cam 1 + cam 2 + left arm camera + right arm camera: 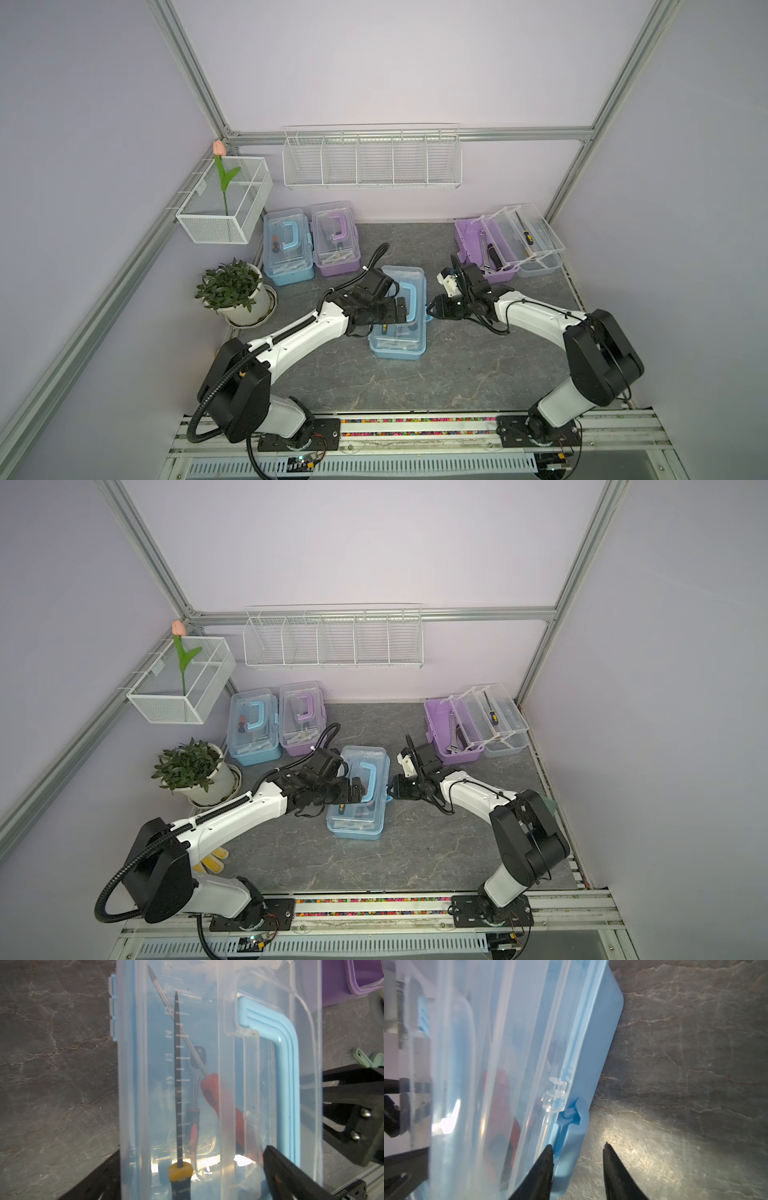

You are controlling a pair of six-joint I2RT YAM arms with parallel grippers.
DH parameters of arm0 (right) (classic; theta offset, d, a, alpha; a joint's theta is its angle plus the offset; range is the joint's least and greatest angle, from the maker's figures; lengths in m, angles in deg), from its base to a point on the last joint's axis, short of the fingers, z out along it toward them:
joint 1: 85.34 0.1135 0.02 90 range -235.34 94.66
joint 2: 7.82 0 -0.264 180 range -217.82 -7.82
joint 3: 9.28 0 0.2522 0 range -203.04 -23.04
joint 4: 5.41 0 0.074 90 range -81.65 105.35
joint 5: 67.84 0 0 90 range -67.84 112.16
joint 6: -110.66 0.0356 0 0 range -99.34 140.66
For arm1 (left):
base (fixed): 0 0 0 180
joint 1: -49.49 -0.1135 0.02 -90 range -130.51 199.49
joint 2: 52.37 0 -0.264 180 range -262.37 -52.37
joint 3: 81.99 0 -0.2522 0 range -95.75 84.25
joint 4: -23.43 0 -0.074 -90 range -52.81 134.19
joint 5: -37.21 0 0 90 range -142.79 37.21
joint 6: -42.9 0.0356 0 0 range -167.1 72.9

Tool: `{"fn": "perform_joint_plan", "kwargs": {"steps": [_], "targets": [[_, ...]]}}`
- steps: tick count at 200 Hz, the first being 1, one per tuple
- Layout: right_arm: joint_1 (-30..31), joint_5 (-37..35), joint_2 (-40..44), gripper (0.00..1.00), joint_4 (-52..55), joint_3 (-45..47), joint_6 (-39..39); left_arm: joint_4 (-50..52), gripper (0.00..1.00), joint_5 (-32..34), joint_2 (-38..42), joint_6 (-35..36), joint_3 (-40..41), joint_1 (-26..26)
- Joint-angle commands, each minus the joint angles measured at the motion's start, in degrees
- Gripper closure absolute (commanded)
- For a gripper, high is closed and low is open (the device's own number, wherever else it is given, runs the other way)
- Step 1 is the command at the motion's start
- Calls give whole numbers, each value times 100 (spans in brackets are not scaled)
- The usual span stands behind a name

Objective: Close toolboxes
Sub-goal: Fasten the toolbox latch on the toolbox.

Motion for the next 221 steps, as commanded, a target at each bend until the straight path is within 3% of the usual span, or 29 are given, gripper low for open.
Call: {"fn": "perform_joint_plan", "kwargs": {"steps": [1,90,200,221], "targets": [[40,-197,-87,64,227,-109,-180,330,0,-326,-104,-6,-29,162],[-14,-273,254,84,442,-127,-215,386,0,-285,-77,18,-38,162],[-79,-179,803,84,725,-138,-208,391,0,-263,-51,8,-12,158],[-90,-47,816,78,613,-93,-146,391,0,-258,-51,9,-16,158]]}}
